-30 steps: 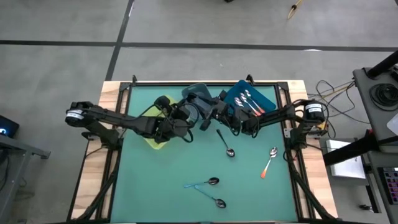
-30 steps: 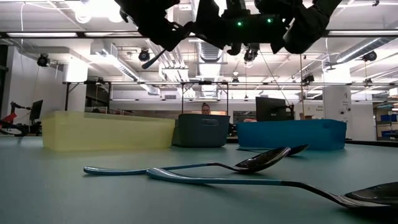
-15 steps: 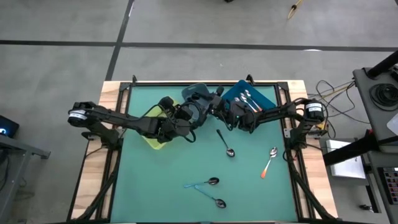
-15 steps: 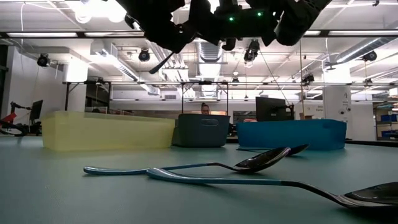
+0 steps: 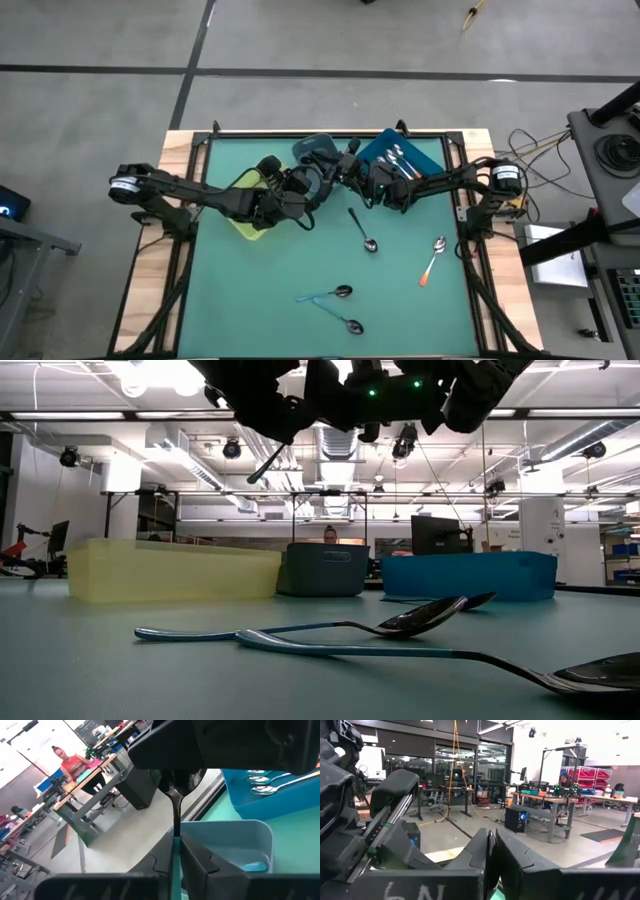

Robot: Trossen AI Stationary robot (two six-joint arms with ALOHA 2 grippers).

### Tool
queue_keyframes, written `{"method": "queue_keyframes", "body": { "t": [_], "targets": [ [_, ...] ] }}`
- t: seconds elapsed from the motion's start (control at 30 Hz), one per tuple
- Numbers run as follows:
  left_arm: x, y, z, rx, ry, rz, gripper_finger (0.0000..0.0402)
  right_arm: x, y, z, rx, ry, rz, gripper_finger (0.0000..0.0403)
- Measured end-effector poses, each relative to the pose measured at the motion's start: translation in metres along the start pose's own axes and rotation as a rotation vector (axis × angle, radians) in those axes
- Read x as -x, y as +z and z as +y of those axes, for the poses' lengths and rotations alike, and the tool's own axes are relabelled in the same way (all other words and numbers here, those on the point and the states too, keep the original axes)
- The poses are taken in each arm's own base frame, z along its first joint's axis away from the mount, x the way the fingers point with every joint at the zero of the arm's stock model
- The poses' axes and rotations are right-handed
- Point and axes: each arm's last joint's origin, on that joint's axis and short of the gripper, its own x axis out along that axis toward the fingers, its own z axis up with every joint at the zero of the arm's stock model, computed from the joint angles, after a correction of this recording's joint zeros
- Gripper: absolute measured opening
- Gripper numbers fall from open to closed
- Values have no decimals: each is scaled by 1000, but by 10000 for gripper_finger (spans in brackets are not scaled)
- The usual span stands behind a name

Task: Sort silverware by color (type)
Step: Put the blue spoon into the dark blue bin

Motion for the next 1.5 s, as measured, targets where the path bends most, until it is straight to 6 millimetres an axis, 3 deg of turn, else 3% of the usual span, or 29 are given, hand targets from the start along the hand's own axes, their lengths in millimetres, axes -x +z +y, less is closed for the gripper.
{"method": "queue_keyframes", "body": {
  "t": [0.37, 0.63, 0.77, 1.0, 1.3, 1.5],
  "targets": [
    [4, 3, 7, -45, -97, -5, 80, -4, 2, -11, 31, -19, 123, 14],
    [14, -1, 31, -90, -262, -22, 106, -11, 26, -27, 135, 22, 400, 13],
    [23, -11, 50, -84, -445, -89, 107, -12, 38, -32, 182, 134, 561, 13],
    [29, -31, 70, 70, -756, -261, 107, -7, 49, -24, 193, 502, 711, 13],
    [22, -54, 61, 234, -887, -399, 108, -3, 52, -8, 187, 596, 742, 13],
    [14, -61, 48, 251, -910, -369, 132, -7, 53, -2, 222, 561, 738, 13]
  ]
}}
